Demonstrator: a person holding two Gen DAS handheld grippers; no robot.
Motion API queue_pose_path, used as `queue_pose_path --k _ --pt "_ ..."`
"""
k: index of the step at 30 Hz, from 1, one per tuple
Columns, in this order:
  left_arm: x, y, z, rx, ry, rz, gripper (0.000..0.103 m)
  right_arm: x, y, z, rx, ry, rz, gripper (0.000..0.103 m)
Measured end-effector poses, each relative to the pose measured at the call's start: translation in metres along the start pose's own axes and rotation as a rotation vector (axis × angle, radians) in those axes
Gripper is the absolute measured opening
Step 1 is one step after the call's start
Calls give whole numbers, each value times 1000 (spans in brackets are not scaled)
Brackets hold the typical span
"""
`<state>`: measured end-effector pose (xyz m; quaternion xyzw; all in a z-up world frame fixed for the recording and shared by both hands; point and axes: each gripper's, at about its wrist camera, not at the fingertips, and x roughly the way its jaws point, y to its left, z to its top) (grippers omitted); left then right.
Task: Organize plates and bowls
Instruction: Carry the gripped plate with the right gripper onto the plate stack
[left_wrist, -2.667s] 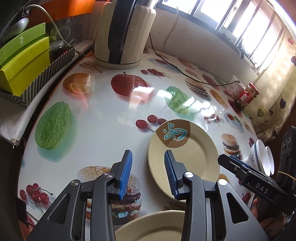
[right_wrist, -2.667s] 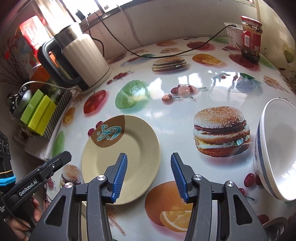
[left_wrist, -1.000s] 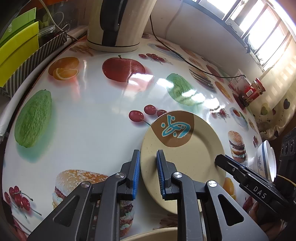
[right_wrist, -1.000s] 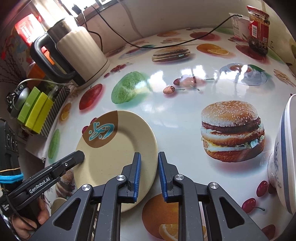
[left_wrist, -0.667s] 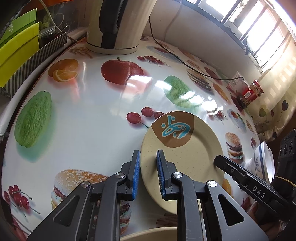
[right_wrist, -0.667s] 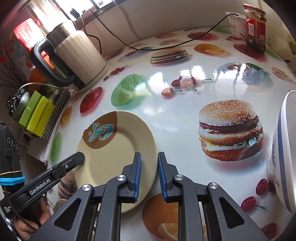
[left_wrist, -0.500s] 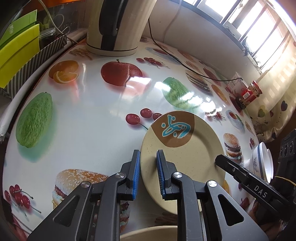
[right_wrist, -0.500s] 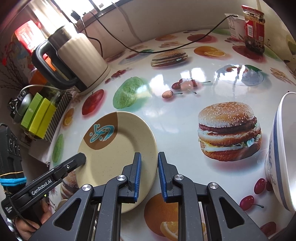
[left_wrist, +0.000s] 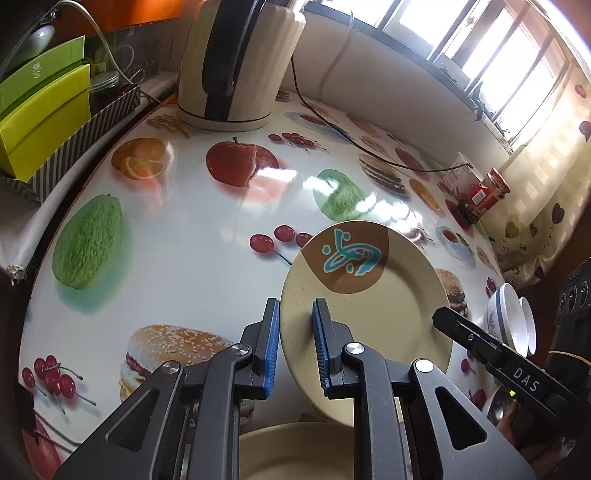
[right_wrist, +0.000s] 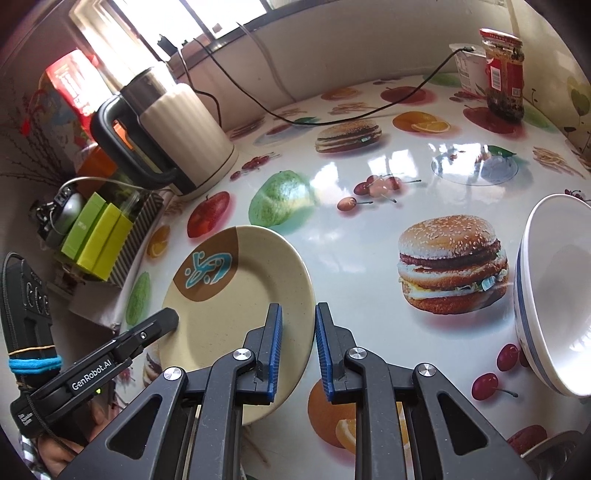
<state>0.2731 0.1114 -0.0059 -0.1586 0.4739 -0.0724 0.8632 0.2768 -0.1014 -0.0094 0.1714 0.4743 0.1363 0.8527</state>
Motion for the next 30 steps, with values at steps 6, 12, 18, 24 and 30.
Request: queue_pose_path --k 6,12,18,24,30 --pt "-15 0 -6 -6 -18 -6 19 -14 5 -4 -9 -13 17 18" --pt "-29 2 -16 -15 -28 -2 19 -25 11 -13 -18 -17 35 18" --pt "-46 6 -29 -19 -47 4 19 -36 20 -25 -34 -19 46 18" --pt "-60 16 -45 -36 -59 11 19 -42 28 -40 -50 -16 65 18" --pt "-69 27 -62 -61 -60 17 19 -45 34 -57 -64 4 84 18"
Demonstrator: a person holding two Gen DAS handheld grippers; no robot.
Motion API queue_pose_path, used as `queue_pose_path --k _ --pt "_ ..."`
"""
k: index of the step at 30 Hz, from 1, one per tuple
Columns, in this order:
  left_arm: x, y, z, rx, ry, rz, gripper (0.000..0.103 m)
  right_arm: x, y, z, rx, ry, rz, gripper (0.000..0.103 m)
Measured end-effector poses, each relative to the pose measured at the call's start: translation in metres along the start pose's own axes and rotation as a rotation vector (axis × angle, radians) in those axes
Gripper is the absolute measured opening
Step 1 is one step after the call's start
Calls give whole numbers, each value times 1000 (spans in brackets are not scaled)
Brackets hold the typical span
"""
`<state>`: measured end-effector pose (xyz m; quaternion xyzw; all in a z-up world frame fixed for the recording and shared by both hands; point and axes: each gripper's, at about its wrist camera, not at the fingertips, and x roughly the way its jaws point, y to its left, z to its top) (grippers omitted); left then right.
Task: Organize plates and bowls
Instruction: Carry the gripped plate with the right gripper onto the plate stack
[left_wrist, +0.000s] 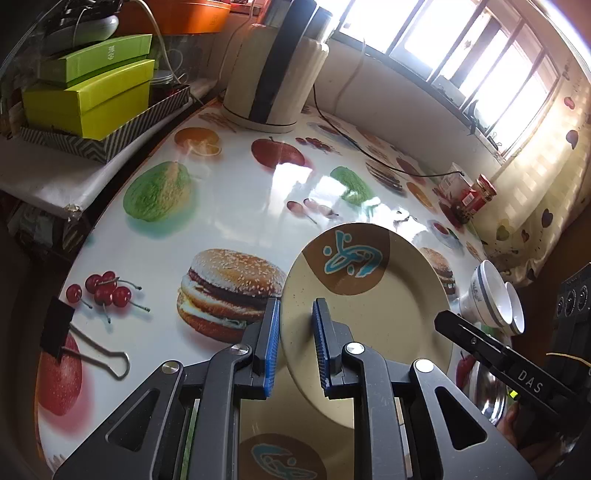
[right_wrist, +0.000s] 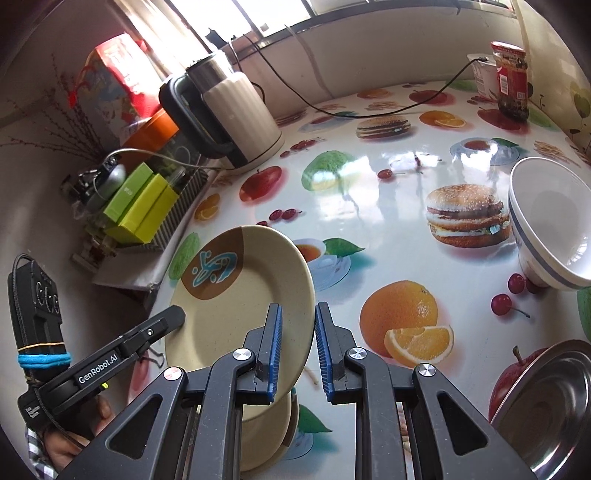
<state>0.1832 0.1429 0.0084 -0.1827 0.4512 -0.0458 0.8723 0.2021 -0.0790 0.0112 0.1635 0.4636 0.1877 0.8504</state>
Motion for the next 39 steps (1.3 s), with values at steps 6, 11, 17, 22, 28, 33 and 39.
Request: queue_pose_path --k 6,11,17,22,28,33,39 --pt "-6 7 -16 -9 3 10 19 1 3 -13 -6 17 6 18" --pt "-10 13 -27 -21 4 17 19 3 7 -22 -21 31 7 18" --pt "-14 21 -39 -45 9 20 19 5 12 -32 -36 49 12 18" --pt "-16 26 -46 -56 14 24 19 6 15 -39 -50 63 10 18" --pt "-19 30 -52 -58 13 36 19 9 19 -47 -63 79 5 18" --pt "-21 32 -54 -60 8 40 19 9 20 -50 -68 85 6 18" --pt "-23 32 -56 -55 7 50 19 10 21 -53 -73 89 5 18"
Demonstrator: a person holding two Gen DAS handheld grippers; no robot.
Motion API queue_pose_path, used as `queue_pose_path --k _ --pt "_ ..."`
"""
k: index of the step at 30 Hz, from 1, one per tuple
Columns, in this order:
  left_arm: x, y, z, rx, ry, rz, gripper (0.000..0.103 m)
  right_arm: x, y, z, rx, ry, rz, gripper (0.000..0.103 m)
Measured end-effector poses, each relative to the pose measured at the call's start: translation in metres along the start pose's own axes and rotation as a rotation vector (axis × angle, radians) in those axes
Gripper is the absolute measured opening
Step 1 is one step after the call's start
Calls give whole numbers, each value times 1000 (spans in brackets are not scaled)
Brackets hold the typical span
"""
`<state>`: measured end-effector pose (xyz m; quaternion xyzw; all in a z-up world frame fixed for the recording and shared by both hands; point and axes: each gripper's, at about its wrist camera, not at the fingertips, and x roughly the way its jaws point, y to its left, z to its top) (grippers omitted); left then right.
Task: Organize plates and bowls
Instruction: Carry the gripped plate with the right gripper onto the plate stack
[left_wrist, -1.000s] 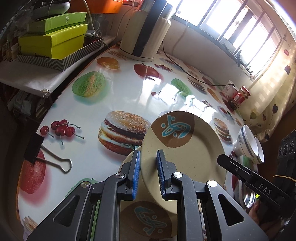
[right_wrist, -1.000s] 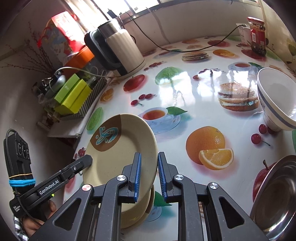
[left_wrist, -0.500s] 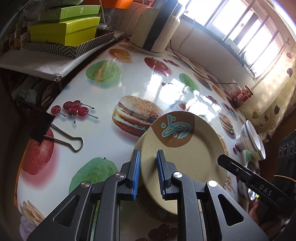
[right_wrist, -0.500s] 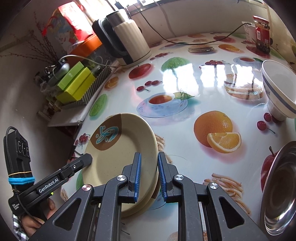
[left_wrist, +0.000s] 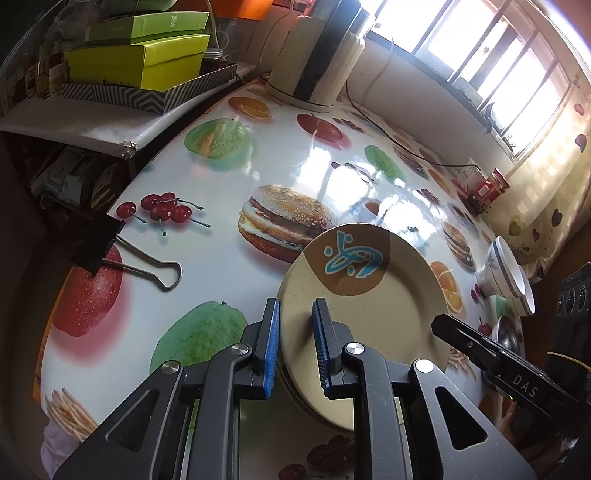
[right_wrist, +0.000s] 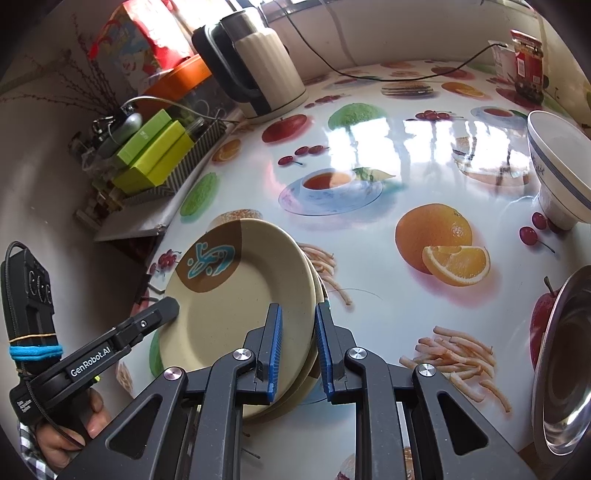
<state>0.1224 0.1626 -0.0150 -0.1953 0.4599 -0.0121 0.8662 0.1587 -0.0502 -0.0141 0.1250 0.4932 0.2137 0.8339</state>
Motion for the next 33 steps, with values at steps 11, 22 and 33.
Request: queue_pose_path --k 11,22,33 --pt "-2 -1 -4 5 -6 9 19 -1 3 -3 -15 -6 -14 18" --pt "-3 0 -5 0 -4 5 19 -2 5 -4 -33 -11 -23 20" --pt "-3 2 -7 3 -5 8 19 -3 6 -4 -43 -13 -32 20"
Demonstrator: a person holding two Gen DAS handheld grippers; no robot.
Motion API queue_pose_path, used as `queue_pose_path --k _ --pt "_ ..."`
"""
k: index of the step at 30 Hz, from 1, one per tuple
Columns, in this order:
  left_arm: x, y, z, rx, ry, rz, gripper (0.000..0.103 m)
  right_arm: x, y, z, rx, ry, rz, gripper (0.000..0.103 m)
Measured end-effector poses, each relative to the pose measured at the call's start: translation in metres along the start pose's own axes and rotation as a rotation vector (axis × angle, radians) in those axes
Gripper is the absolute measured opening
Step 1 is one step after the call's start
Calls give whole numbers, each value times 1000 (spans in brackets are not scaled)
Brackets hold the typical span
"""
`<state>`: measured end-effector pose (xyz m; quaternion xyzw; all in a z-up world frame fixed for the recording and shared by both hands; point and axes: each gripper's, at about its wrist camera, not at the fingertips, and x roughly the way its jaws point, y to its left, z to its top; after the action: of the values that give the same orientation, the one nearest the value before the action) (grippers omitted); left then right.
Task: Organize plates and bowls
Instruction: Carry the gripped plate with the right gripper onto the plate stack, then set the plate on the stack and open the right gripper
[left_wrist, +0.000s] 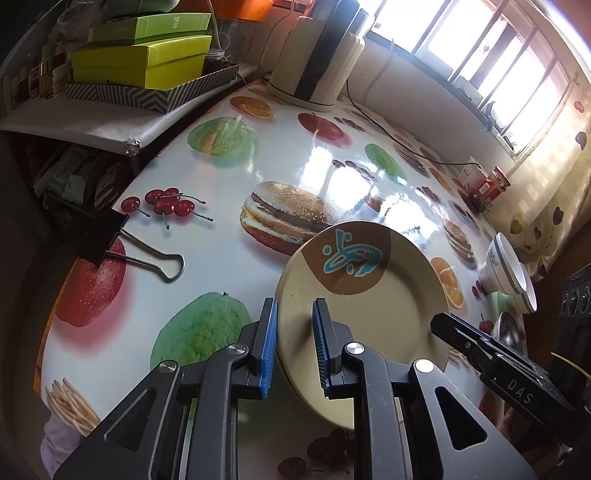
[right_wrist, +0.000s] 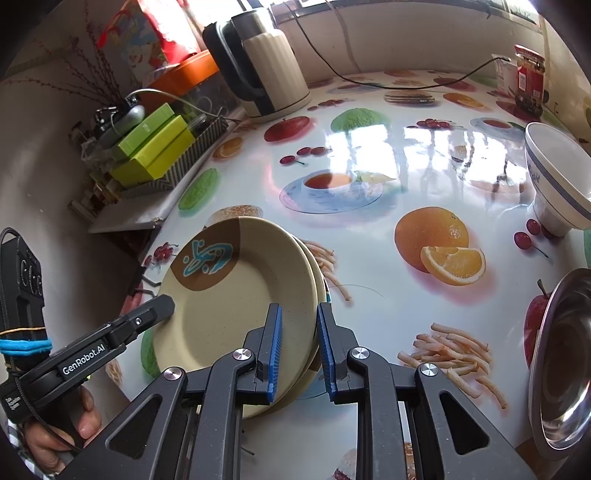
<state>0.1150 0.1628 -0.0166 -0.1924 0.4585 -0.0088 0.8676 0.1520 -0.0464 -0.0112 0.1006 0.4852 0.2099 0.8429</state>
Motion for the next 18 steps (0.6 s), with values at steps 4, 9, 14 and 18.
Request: queue_pose_path --k 4,9,14,18 --pt "0 0 0 -1 0 -1 19 0 0 0 -1 0 -2 20" --pt "0 0 0 -1 1 -1 19 0 0 0 -3 -1 -2 20" --pt "0 0 0 1 2 -1 19 0 1 0 -3 -1 -3 20" --pt "0 -1 0 2 5 -2 19 -1 -1 0 -2 -1 -5 26"
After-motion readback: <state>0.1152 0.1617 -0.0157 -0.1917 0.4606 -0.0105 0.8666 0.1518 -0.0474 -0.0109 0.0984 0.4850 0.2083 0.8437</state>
